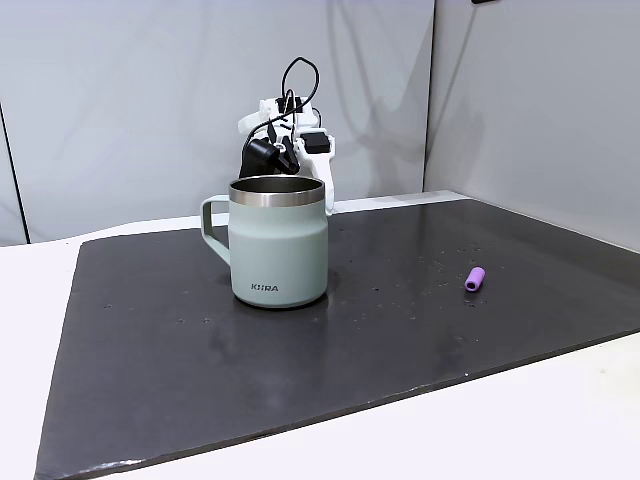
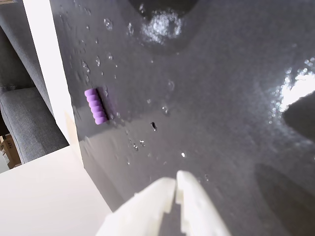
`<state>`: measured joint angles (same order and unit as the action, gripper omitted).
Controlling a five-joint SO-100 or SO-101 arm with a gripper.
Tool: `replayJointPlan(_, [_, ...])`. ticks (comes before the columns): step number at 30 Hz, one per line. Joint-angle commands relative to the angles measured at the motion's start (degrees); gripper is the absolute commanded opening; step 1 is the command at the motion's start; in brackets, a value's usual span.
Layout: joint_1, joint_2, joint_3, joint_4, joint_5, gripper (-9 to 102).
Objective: Grasp a pengrip and put it in the cup.
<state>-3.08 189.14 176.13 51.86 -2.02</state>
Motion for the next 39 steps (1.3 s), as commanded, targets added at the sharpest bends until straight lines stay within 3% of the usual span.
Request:
replayJointPlan(1, [-0.44, 0.88, -0.26, -2.90, -0.97, 0])
replayJointPlan(15, [-0.62, 0.88, -0.62, -3.34, -2.20, 0])
replayJointPlan(25, [-4.04, 0.18, -13.27, 0.97, -4.57, 0])
replayJointPlan(39, [-1.93, -38.32, -48.25, 1.23, -13.89, 0])
